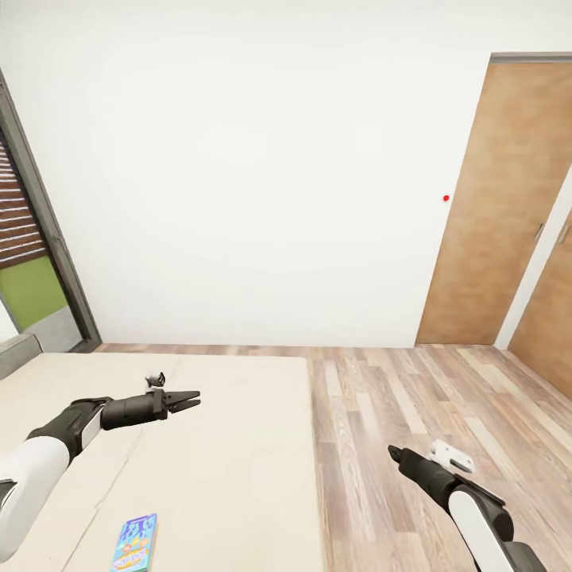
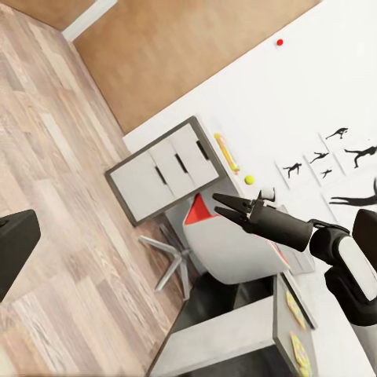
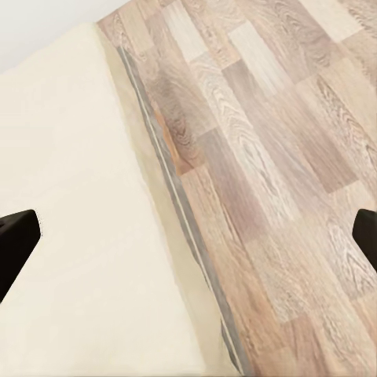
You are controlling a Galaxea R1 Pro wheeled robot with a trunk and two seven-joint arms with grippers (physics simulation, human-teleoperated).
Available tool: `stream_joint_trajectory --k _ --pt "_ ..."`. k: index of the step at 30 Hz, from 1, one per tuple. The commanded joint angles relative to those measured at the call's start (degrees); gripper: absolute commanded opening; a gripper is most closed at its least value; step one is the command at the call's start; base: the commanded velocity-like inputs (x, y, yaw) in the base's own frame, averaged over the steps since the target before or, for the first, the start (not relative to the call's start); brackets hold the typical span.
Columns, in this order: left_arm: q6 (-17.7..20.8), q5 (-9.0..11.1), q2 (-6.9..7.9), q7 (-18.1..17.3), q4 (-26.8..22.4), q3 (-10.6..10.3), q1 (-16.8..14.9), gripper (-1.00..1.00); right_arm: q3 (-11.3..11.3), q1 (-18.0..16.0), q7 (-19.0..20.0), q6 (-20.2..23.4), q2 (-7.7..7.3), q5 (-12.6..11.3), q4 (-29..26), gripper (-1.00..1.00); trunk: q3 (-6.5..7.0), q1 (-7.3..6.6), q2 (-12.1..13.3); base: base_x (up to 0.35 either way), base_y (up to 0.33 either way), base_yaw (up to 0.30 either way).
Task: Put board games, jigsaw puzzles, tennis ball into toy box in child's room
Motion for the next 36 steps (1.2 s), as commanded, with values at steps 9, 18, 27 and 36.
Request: stream_joint_trajectory --k 9,18,27,36 --pt "0.6 -0.1 0.00 -0.2 0.0 0.1 0.0 1.00 0.1 -0.1 -0.6 0.0 -0.05 -0.5 -0.1 1.00 -0.10 0.04 -0.1 0.000 0.220 0.000" --pt "0.6 -0.1 -0.01 -0.2 0.0 0.1 0.0 1.00 0.1 -0.1 -0.6 0.0 -0.05 -0.5 0.1 1.00 -0.10 0.04 -0.1 0.000 0.220 0.000" --pt "0.6 -0.1 -0.03 -0.2 0.0 0.1 0.0 1.00 0.1 -0.1 -0.6 0.0 -0.05 -0.5 0.1 1.00 -0.10 0.04 -0.1 0.000 0.220 0.000" --pt "0.6 -0.2 -0.01 -0.2 0.0 0.1 0.0 1.00 0.1 -0.1 -0.6 0.0 -0.05 -0.5 0.1 1.00 -0.10 0.04 -0.1 0.000 0.219 0.000"
